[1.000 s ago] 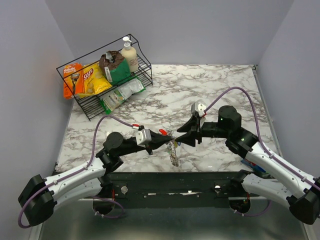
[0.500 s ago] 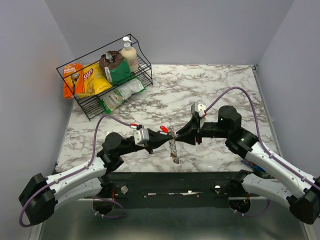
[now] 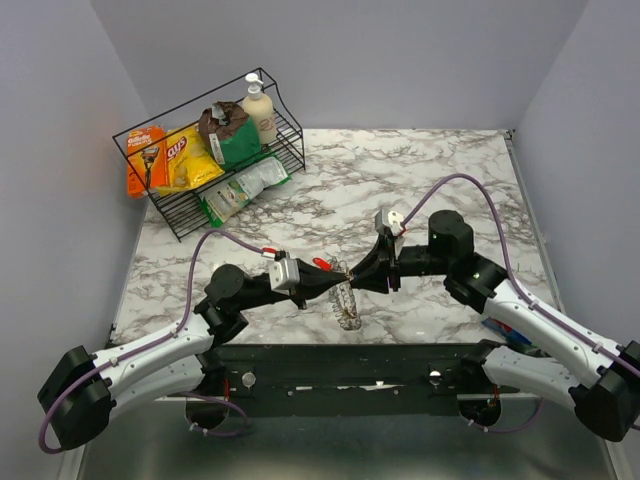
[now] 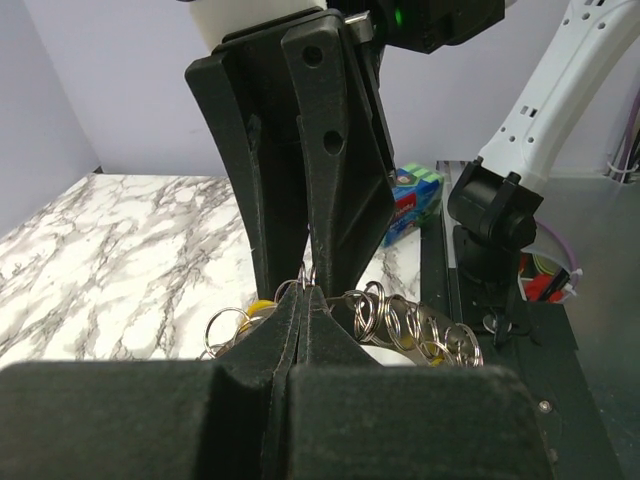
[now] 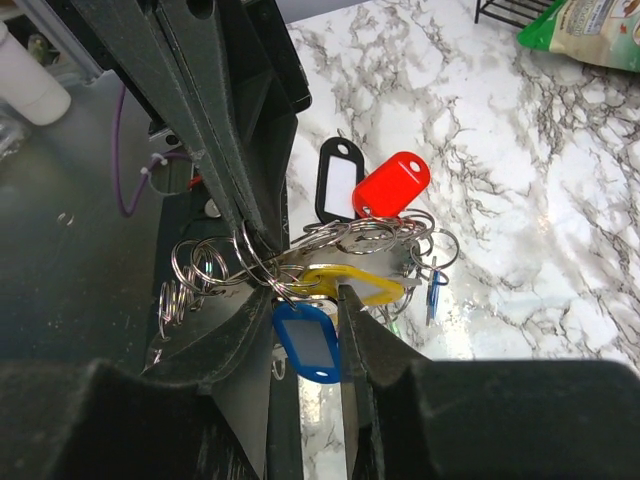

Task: Put the keys on the keyring

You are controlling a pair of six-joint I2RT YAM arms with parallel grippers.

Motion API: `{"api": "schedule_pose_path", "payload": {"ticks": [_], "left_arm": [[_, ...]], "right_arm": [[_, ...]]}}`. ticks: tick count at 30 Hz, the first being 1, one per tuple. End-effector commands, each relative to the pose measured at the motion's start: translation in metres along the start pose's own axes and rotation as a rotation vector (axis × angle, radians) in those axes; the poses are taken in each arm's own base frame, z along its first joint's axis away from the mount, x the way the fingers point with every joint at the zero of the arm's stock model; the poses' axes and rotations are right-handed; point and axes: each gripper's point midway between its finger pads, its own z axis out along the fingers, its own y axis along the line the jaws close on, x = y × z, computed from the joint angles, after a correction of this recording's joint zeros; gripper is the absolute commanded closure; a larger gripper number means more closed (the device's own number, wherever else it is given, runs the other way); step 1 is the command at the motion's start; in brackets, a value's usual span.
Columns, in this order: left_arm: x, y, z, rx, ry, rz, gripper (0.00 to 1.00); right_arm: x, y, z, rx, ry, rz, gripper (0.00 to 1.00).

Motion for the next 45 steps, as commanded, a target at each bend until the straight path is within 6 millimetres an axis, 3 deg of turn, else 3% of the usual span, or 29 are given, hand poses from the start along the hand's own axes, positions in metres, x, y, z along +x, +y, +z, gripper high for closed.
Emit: {"api": "schedule_pose_path", "payload": {"ticks": [1,8,12,21,30,40,45], "left_arm": [[-0.049,-0.002,0.008,0.033,-0.134,0.079,1.00],[-0.044,-0.002,0.008,0.032,-0.120,0.075,1.00],[-0.034,0.004,0.007,0.004,-0.076,0.079,1.00],[-0.003,0.020,0.001,-0.084,0.032,0.074,1.00],[0.010,0.027,0.002,-0.116,0.065,0.060,1.00],[0.030,0.026,0.022,-0.042,0.107,0.048,1.00],[0.040,0.033,0.020,-0.076,0.120,0.061,1.00]], "right_arm": [[0.009,0.006,0.004,-0.065,0.019,0.001,0.85],[0.008,0.011,0.002,-0.094,0.018,-0.011,0.78],[0.004,0.007,-0.004,-0.029,-0.002,-0.029,0.61],[0.000,-0.005,-0.016,0.118,-0.037,-0.046,0.36],[0.000,-0.028,-0.029,0.290,-0.067,-0.056,0.08],[0.004,-0.039,-0.037,0.381,-0.077,-0.043,0.01],[0.005,-0.041,-0.037,0.392,-0.074,-0.040,0.00]]}}
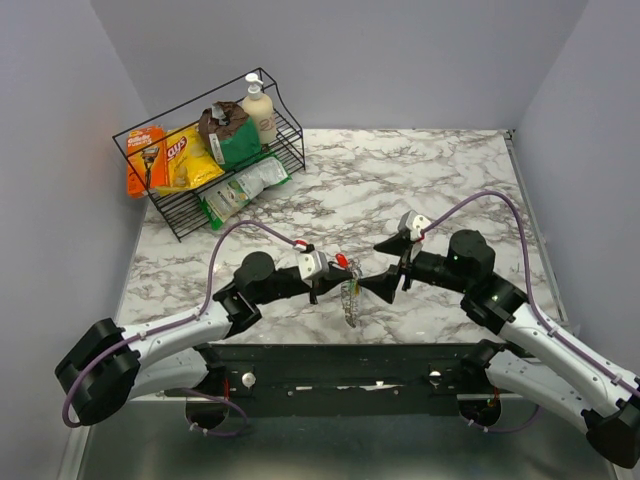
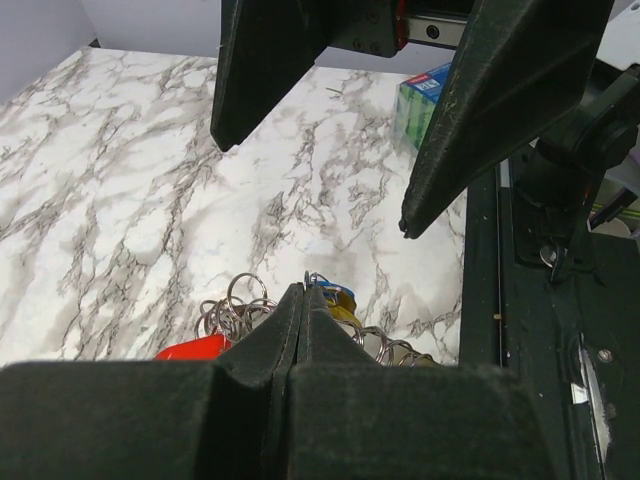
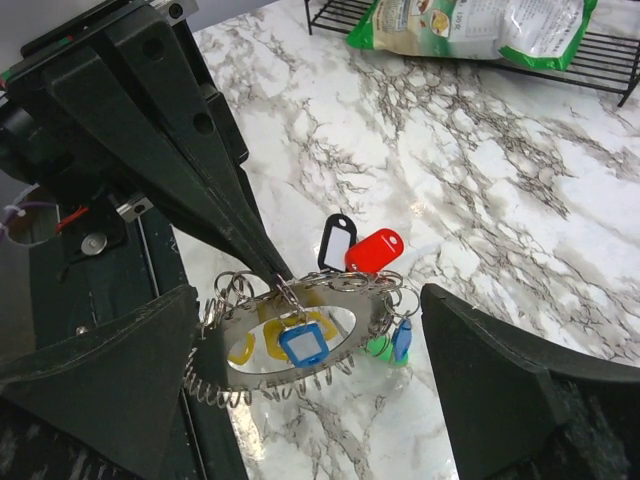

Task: Put the keys on the keyring

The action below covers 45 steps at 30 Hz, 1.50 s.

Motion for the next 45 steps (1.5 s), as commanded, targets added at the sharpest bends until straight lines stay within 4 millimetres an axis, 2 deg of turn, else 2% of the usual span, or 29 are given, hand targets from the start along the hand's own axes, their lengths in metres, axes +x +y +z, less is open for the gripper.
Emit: {"api": "schedule_pose_path", "payload": {"ticks": [1,8,9,12,20,25,30,39,41,43,44,45], "left_arm": [[-0.030,0.008,0.005,-0.019,-0.101,0.083,1.00],[0.011,0.017,-0.001,-0.096,-0.028,0.033,1.00],[0.024,0.018,-0.006,-0.116,-0.010,0.016,1.00],[0.038,0.018,-0.014,-0.146,0.003,-0.024,1.00],[0.065,0.036,-0.046,-0.334,0.053,-0.052,1.00],[0.084,0.036,-0.060,-0.378,0.100,-0.085,1.00],[0.104,0.034,-0.061,-0.383,0.165,-0.136,1.00],[0.136,0.051,-0.051,-0.457,0.311,-0.180,1.00],[0.134,0.053,-0.043,-0.443,0.321,-0.186,0.90],[0.130,0.054,-0.036,-0.437,0.321,-0.199,0.73],[0.128,0.055,-0.035,-0.437,0.320,-0.200,0.60],[0.126,0.055,-0.034,-0.436,0.320,-0.198,0.54]], "right_arm": [[0.002,-0.008,0.000,0.048,-0.005,0.004,0.00],[0.008,-0.010,0.006,0.039,0.022,0.018,0.00],[0.003,-0.010,0.008,0.038,0.003,0.008,0.00],[0.004,-0.011,0.010,0.033,0.010,0.012,0.00],[0.005,-0.009,0.012,0.015,0.011,0.012,0.00],[0.007,-0.006,0.015,-0.002,0.012,0.044,0.00],[0.018,-0.007,0.019,-0.004,0.033,0.053,0.00],[0.030,-0.009,0.023,-0.003,0.053,0.071,0.00],[0.030,-0.010,0.022,0.000,0.053,0.071,0.00],[0.028,-0.009,0.021,0.003,0.048,0.070,0.00],[0.027,-0.009,0.020,0.004,0.045,0.068,0.00],[0.025,-0.009,0.019,0.009,0.041,0.066,0.00]]}}
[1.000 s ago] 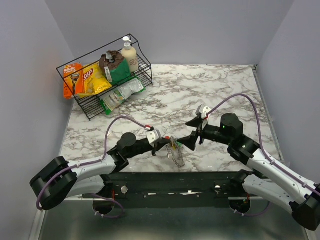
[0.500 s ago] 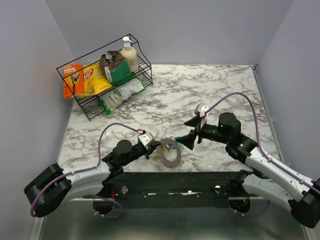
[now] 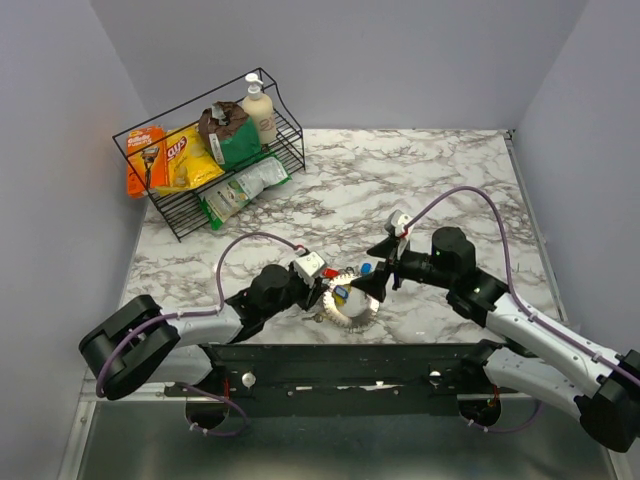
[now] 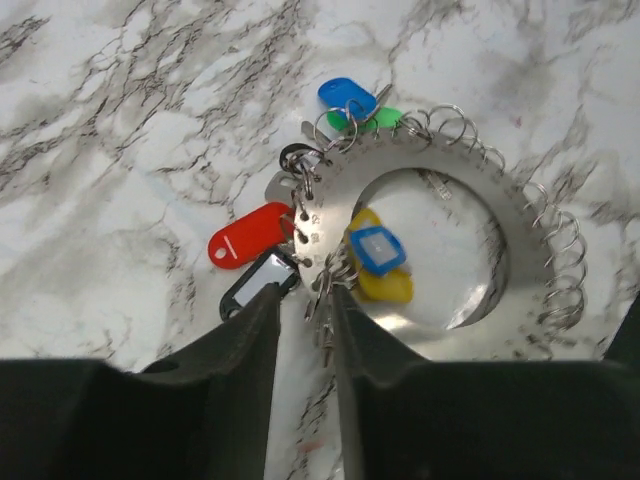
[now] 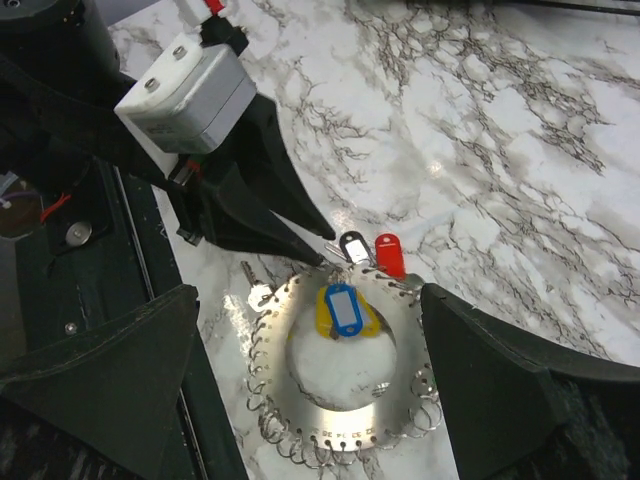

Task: Put the keys on the keyring

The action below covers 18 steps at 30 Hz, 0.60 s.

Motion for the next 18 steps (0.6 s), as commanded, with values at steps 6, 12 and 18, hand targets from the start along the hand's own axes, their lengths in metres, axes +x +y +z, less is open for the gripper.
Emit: {"api": "schedule_pose_path", "payload": {"ticks": [6,12,18], "left_arm": [[-0.051,0.004,-0.003,-0.039,-0.052,-0.023,0.20],[-0.117,0.026,-0.024,-0.214,-0.156,-0.192,0.01],[-0.164,0.051,-0.044,-0.391,-0.221,-0.307,0.01]], "right_arm": [[-0.021,0.002,-0.013,0.026,-0.068,-0.036,0.00],[-0.046,0.000,-0.029,0.083,-0.145,-0.061,0.00],[-0.067,-0.003,-0.042,0.137,-0.200,-0.071,0.00]]}}
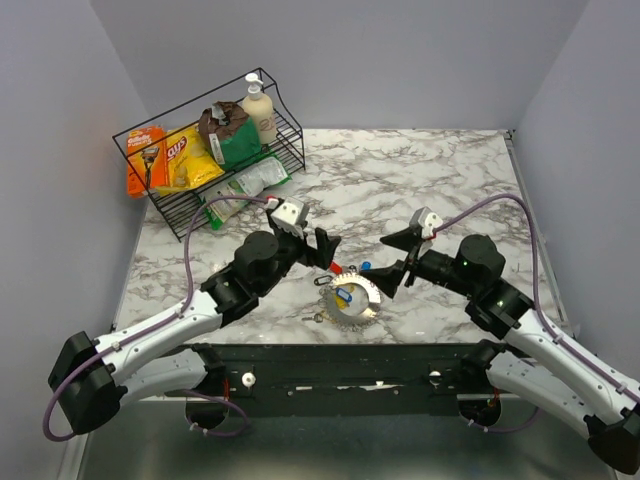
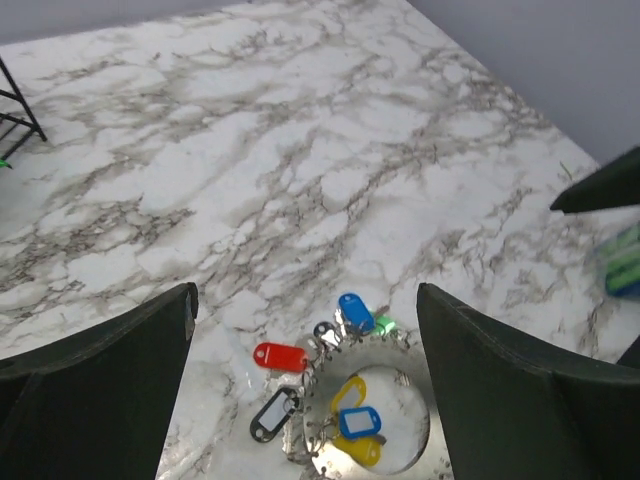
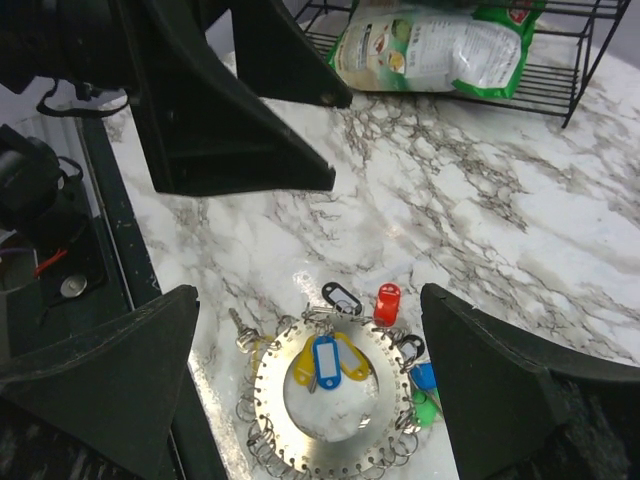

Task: Put the keys on the keyring

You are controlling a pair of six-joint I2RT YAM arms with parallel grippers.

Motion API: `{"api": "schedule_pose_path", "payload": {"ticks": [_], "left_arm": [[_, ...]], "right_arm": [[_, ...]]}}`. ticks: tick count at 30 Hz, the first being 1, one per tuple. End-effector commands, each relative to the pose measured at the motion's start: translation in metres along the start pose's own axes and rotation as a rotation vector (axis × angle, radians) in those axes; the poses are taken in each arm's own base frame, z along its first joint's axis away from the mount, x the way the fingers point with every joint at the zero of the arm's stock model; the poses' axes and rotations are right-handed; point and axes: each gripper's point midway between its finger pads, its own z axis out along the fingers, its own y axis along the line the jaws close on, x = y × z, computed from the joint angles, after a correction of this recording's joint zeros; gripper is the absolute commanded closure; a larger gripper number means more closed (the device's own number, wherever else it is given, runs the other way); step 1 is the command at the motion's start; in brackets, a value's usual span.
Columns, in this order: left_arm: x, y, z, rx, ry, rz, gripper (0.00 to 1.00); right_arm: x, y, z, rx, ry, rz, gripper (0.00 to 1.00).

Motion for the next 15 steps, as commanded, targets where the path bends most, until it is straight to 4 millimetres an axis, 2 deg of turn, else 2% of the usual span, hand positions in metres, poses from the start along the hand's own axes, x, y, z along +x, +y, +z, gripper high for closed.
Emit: {"api": "schedule_pose_path", "payload": {"ticks": [1,5,15], "left_arm": [[-0.019,0.031,-0.007,-0.224,0.008,-0.086,0.01],[-0.025,0.038,-0.010,-0.260,0.000,-0.042,0.01],[-0.043,0.034,-0.019,-0.209,-0.082,0.027,0.01]], "right_arm": [[-0.025,-0.009,-0.009,0.076,-0.054,-0.007,0.00],[-0.038,-0.019,-0.014,0.143,-0.087,-0.004,0.00],[-0.057,-0.041,-0.015,0.271,-0.140,0.013,0.00]]}}
